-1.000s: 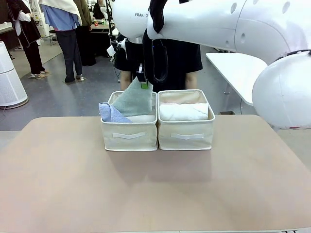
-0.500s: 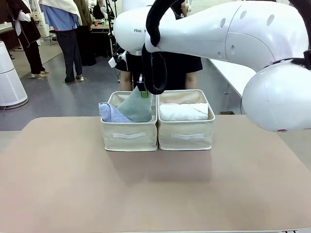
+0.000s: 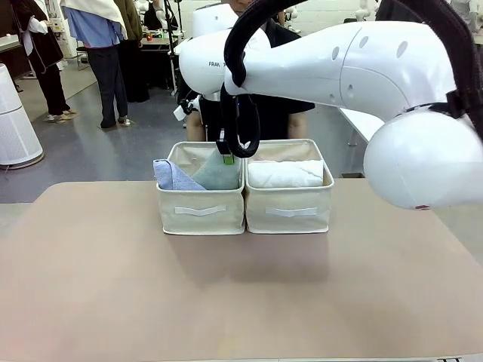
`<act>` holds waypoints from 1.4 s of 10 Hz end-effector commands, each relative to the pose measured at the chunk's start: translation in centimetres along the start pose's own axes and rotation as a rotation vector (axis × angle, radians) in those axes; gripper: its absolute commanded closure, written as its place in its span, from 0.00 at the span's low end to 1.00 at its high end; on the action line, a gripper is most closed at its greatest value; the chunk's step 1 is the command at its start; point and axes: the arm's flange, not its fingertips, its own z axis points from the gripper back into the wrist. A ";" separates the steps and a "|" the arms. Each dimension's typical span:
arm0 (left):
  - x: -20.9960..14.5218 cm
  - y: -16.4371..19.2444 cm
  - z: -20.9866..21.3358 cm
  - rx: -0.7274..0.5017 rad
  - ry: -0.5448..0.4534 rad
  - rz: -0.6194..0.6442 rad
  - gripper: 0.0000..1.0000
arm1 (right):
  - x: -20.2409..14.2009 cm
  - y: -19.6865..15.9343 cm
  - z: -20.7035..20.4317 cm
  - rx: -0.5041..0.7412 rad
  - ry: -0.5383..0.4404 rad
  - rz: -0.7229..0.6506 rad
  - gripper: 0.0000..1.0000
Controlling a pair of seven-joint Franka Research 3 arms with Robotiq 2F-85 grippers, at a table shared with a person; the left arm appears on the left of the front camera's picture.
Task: Sort the towels based on their folding style.
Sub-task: Pick up another triangle-folded towel from the table and place it in the left Fabric basket.
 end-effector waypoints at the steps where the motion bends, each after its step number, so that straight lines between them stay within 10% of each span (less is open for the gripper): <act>1: -0.1 -0.2 -0.3 0.018 -0.009 -0.004 0.00 | 1.2 -1.5 0.8 0.020 0.008 0.031 0.80; 14: -0.1 -0.2 -0.3 0.018 -0.009 -0.004 0.00 | 2.1 -2.4 -3.3 0.107 0.021 0.060 0.80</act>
